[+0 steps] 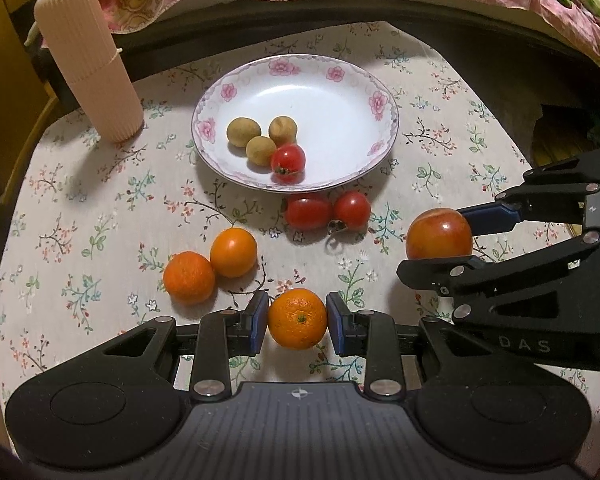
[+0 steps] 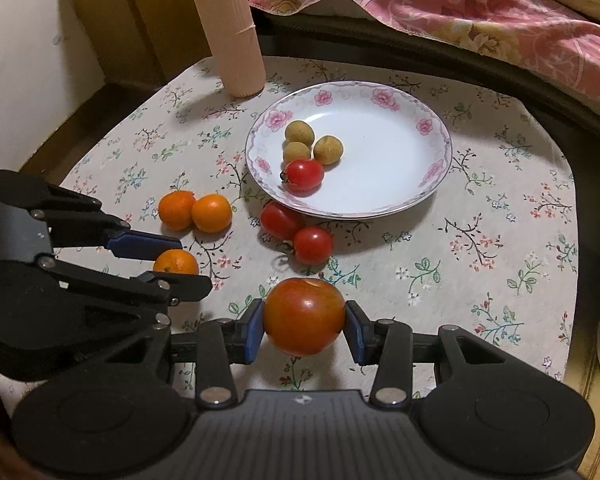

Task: Organize fruits
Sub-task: 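Lift the held mandarin and large tomato off the cloth with both tools, then carry the mandarin and large tomato over the white plate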

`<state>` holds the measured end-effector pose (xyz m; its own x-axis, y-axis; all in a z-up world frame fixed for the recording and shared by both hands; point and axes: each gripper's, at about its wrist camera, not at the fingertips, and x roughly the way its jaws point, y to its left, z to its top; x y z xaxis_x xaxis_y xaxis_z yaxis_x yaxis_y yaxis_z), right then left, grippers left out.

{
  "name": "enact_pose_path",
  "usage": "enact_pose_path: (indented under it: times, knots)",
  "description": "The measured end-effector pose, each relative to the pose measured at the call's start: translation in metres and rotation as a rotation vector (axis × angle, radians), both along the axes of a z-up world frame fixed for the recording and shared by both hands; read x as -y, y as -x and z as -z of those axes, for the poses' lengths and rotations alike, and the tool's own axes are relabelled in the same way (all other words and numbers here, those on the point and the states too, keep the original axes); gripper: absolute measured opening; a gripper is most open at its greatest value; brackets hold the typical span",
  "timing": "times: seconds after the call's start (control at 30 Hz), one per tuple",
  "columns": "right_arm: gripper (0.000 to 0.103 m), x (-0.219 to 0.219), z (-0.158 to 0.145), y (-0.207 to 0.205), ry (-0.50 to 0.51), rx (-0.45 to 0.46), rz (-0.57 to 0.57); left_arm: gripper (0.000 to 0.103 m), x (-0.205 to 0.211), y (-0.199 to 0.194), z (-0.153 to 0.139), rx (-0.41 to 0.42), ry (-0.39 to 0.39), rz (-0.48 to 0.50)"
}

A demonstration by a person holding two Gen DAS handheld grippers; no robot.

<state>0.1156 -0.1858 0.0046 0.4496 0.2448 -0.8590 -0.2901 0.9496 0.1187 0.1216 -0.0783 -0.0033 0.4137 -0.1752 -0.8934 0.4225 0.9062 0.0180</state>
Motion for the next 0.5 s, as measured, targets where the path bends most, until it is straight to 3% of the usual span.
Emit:
enact_pose_path:
  times: [0.5]
  knots:
    - [0.042, 0.005, -0.011, -0.011, -0.001, 0.030, 0.030, 0.038, 0.004, -0.015, -0.012, 0.047, -0.003, -0.004]
